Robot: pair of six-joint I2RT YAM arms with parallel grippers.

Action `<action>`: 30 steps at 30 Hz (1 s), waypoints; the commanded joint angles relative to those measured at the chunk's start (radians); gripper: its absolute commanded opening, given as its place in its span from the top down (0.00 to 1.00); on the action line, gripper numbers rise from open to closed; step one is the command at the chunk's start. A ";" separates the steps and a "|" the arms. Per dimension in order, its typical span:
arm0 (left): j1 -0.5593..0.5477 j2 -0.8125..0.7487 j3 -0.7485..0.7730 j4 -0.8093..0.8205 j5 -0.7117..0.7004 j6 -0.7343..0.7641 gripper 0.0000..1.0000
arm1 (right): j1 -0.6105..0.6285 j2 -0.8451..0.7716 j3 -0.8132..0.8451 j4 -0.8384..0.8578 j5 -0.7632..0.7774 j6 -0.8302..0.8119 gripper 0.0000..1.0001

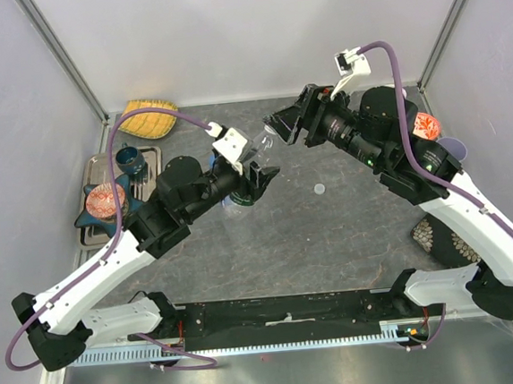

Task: Unscrew the bottle caps

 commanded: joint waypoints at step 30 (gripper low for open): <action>-0.007 -0.045 -0.020 0.062 0.042 0.043 0.54 | 0.002 -0.015 -0.111 0.072 -0.050 -0.025 1.00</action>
